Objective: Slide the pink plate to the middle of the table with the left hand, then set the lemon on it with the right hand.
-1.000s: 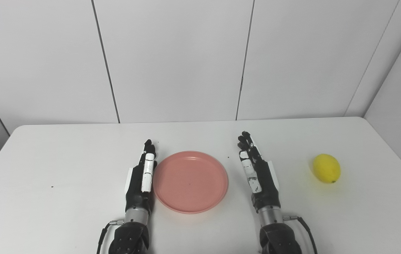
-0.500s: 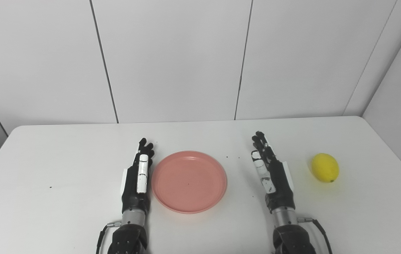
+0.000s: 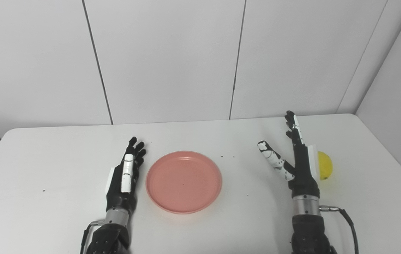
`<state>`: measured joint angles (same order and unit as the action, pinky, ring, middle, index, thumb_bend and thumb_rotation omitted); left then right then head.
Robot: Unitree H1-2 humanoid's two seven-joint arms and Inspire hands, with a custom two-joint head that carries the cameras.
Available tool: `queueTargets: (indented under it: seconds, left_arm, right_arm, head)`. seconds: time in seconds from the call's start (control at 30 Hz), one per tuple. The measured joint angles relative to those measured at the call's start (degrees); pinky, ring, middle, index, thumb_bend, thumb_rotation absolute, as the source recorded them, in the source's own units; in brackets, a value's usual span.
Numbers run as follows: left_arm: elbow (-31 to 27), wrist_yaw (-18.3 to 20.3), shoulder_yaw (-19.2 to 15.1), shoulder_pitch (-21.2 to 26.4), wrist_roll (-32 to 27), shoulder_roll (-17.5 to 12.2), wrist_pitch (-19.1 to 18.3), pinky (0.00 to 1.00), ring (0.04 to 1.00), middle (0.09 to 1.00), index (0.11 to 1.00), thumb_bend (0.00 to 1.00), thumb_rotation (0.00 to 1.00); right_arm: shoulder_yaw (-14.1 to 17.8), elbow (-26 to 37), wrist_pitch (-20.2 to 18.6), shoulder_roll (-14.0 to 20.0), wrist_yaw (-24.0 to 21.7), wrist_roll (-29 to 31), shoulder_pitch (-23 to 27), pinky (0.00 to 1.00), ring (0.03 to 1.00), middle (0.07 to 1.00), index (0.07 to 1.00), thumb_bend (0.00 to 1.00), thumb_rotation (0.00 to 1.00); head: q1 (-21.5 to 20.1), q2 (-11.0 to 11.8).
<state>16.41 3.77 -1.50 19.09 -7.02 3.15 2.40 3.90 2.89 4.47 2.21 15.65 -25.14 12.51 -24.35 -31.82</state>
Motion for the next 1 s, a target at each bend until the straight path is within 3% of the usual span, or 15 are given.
queueTargets:
  seconds: [0.13, 0.37, 0.5, 0.77, 1.0]
  left_arm:
    - [0.1, 1.1, -0.5, 0.2, -2.0, -0.7, 0.0, 0.99, 0.95, 0.948, 0.952, 0.62, 1.0]
    - [1.4, 2.5, -1.8, 1.0, -3.4, -2.2, 0.2, 0.99, 0.954, 0.953, 0.952, 0.63, 1.0]
    - [2.4, 3.0, -2.5, 1.7, -4.4, -2.7, 0.4, 0.99, 0.952, 0.947, 0.947, 0.63, 1.0]
    - [2.8, 4.3, -2.9, 2.0, -5.6, -2.9, 0.3, 1.0, 0.957, 0.947, 0.942, 0.6, 1.0]
    - [2.8, 4.3, -2.9, 2.0, -5.6, -2.9, 0.2, 1.0, 0.959, 0.949, 0.941, 0.59, 1.0]
  right_arm:
    - [0.2, 1.7, -4.0, -0.5, 1.7, -5.0, 0.0, 0.88, 0.926, 0.942, 0.953, 0.83, 0.61]
    - [-0.1, 2.2, -8.0, -1.5, 4.3, -10.6, 0.1, 0.83, 0.902, 0.924, 0.939, 0.86, 0.47]
    - [-0.5, 2.1, -10.5, -1.9, 5.5, -13.9, 0.4, 0.8, 0.888, 0.917, 0.932, 0.89, 0.3]
    - [-0.2, 1.2, -13.6, -1.4, 7.4, -15.8, 1.9, 0.8, 0.88, 0.91, 0.923, 0.89, 0.23]
    - [1.2, 1.1, -15.0, 0.7, 7.6, -15.8, 2.1, 0.81, 0.884, 0.912, 0.92, 0.89, 0.24]
  head:
    - [-3.0, 0.2]
    - [-5.9, 0.5]
    - [-6.9, 0.8]
    - [-8.0, 0.8]
    - [-7.1, 0.7]
